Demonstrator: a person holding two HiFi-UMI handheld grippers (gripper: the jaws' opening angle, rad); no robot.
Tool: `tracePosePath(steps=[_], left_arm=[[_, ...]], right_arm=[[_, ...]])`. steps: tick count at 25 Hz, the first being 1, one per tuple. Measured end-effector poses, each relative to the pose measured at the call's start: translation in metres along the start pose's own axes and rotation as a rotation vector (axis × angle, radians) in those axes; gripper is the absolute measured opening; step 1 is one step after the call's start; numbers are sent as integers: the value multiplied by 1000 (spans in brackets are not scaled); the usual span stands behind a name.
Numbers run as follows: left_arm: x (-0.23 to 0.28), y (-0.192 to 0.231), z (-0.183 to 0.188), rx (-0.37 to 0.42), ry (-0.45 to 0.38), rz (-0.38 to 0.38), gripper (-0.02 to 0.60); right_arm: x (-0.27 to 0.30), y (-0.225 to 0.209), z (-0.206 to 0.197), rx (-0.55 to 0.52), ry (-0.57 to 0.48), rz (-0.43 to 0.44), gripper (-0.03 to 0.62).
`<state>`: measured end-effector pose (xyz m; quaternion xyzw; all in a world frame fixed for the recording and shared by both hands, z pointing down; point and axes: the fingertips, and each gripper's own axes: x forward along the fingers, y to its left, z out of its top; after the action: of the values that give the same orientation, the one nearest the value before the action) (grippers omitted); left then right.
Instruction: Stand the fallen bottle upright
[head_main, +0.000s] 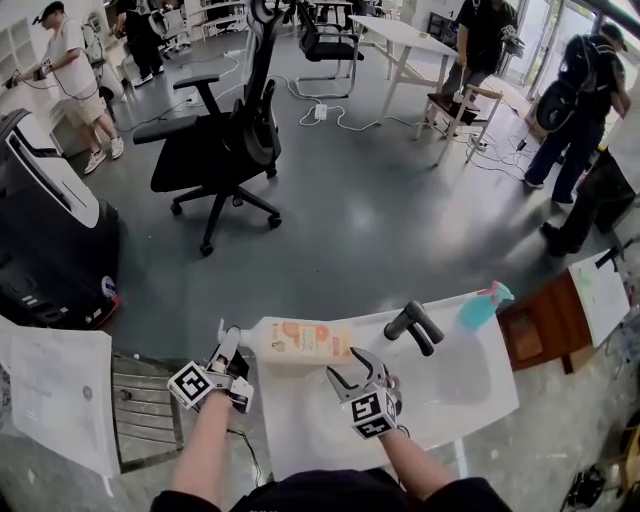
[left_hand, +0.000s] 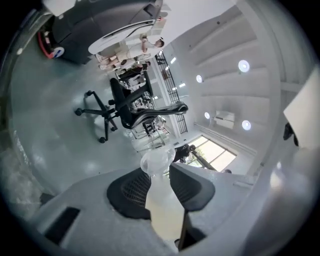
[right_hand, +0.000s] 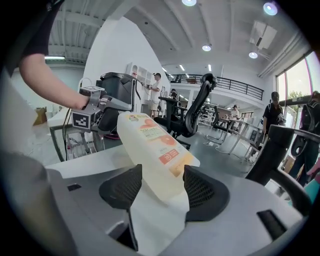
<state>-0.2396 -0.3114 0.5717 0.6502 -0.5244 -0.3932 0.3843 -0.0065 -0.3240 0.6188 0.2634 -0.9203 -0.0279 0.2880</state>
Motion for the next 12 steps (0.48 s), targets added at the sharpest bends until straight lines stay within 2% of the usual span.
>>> tracePosePath(steps=[3, 7, 10, 12], left_arm=[[23, -31, -1, 63, 51, -37, 121], [42, -50, -7, 143, 110, 3, 120], [53, -64, -10, 255, 160, 35, 118], [62, -77, -11, 350, 195, 30, 118]], right_arm=[[-2, -7, -5, 40, -5, -17, 252], [-5, -16, -10, 92, -12, -42, 252], [-8, -21, -16, 149, -25, -47, 244], [-11, -23, -17, 167, -32, -47, 244]])
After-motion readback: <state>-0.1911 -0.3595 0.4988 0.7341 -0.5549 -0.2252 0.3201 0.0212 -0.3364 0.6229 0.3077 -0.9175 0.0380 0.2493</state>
